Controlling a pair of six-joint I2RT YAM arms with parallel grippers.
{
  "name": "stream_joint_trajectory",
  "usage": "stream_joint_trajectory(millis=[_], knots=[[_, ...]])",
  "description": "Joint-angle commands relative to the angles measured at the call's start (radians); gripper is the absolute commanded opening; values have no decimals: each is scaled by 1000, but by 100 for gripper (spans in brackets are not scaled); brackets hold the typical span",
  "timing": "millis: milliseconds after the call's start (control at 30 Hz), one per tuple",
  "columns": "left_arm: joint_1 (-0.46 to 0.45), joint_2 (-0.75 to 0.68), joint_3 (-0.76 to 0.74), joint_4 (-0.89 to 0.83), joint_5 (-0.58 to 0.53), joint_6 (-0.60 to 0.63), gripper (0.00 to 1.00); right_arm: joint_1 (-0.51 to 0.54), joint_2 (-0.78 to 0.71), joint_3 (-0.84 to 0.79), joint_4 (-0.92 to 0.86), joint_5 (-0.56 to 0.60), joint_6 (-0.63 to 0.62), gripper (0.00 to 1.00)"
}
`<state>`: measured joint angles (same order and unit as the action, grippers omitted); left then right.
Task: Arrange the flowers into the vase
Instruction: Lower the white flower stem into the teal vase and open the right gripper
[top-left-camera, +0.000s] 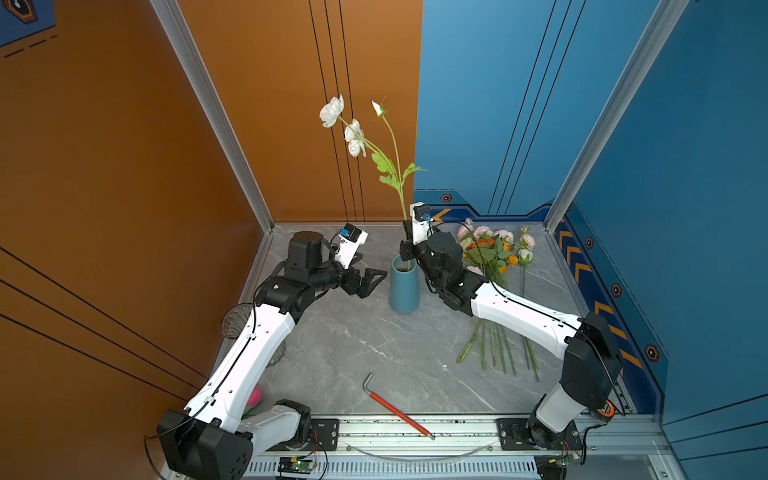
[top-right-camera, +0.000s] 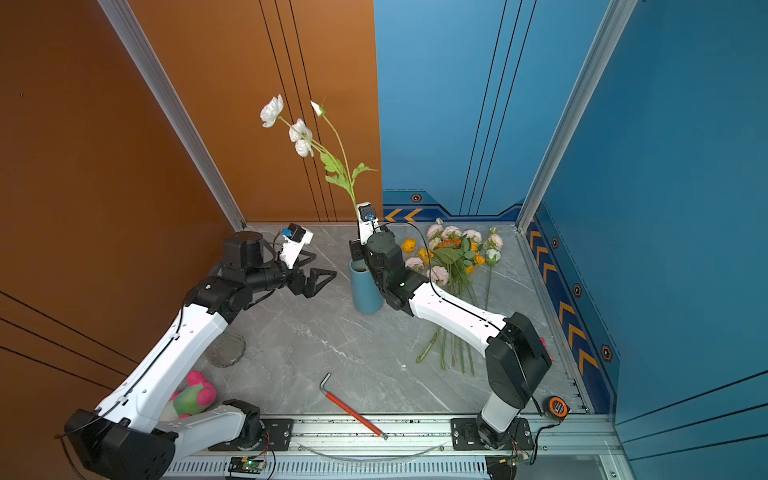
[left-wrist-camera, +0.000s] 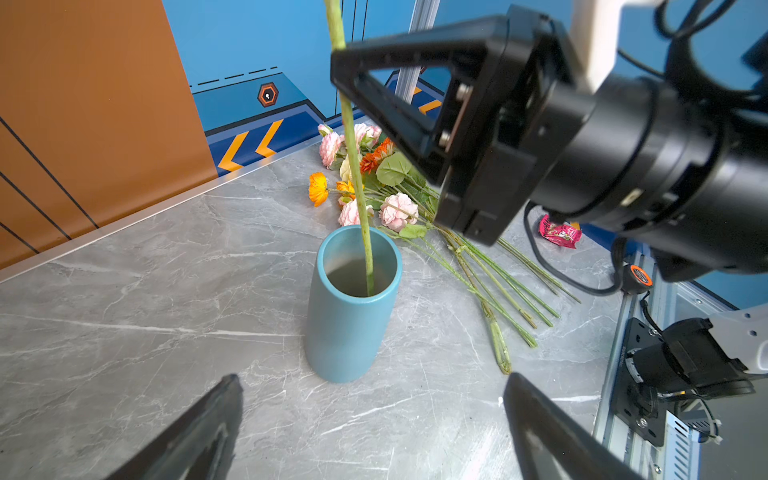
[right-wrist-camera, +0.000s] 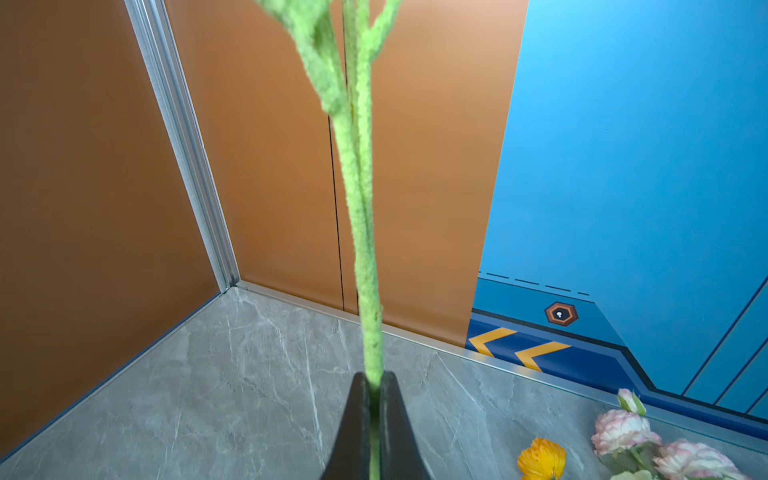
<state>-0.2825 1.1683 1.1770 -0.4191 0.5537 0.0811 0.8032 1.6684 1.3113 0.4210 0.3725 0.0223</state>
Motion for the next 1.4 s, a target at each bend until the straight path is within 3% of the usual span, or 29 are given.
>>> stream_joint_trajectory(millis=[0,433,1000,1367], knots=[[5,-22,-4,0,11,-8,98,30,18,-47,112,31,-28,0],[5,-31,-3,1,17,-9,98,85,61,-138,143,122,-19,0],[7,-35,-4,8,30,-15,98,88,-33,-186,84,149,5,45],[3,-20,-6,17,51,-24,98,83,-254,-287,-43,155,45,69]])
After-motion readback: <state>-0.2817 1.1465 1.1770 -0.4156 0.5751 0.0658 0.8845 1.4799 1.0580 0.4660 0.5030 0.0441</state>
